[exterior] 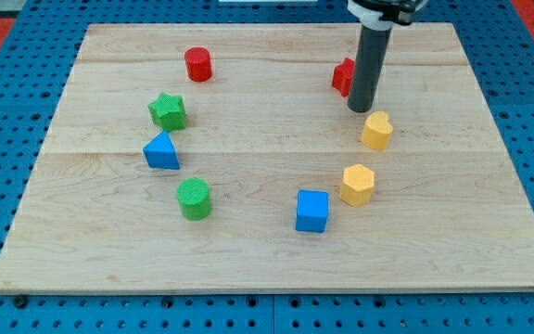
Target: Push red star into the red circle
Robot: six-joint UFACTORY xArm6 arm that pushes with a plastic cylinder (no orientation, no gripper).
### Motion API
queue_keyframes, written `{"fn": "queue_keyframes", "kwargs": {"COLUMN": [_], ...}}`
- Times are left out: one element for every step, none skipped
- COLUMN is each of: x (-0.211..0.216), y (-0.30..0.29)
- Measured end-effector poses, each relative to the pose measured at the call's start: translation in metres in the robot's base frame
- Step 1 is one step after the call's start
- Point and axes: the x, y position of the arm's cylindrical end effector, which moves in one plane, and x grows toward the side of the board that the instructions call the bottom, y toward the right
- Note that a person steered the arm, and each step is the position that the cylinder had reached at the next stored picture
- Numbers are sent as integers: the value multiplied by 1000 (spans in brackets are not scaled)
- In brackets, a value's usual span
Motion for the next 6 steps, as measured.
{"fn": "queue_keyframes", "kwargs": {"x": [-30,-62,-62,-64,-71,-96], "y": [45,13,-72,-140,-180,-176]}}
